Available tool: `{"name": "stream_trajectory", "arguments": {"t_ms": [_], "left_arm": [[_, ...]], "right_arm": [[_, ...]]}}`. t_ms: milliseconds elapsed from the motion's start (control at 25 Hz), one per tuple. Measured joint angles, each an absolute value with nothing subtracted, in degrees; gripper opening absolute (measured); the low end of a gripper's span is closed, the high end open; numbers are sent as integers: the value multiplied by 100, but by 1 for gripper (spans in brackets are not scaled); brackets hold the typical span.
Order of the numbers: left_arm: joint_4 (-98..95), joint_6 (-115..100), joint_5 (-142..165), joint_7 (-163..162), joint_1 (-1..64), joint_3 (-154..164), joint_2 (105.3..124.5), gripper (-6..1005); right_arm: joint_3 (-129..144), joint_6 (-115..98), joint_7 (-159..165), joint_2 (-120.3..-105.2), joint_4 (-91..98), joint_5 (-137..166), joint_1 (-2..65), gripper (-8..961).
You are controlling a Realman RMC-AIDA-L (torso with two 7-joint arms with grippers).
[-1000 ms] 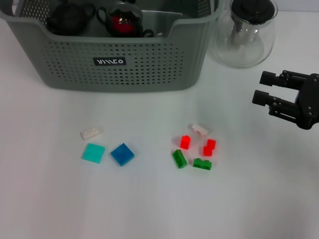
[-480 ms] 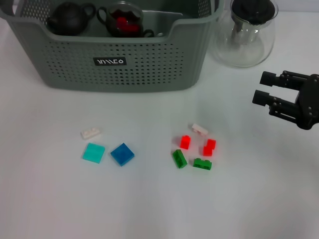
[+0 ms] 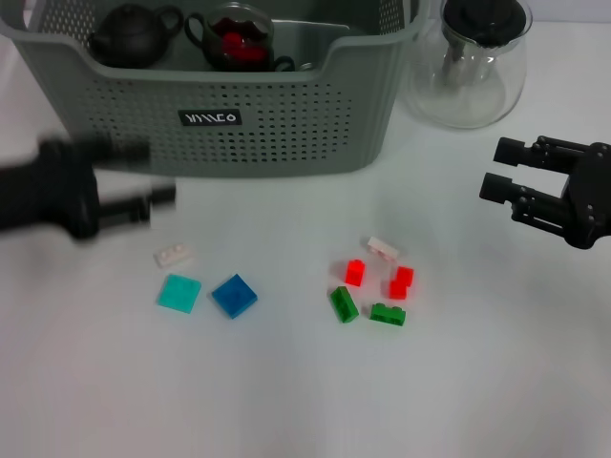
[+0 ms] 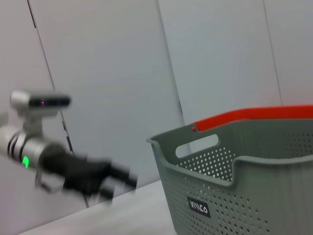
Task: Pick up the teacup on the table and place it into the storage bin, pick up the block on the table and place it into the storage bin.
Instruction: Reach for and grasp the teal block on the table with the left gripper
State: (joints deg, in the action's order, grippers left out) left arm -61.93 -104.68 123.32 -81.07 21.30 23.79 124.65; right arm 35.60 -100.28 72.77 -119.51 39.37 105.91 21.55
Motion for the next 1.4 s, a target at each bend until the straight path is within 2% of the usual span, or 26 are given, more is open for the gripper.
{"name": "stream_trajectory", "arguments": {"t_ms": [480,1400], "left_arm": [[-4457,-9412,13592,-5775,2009,1991,12436,626],[-3840,-8427,13551,-4950,2025,1962,12458,623]], "right_arm": [[3559,-9986,7292,-11941,3920,10587,2108,548],[3547,-9991,7322,-11942,3920,10582,2111,548]]}}
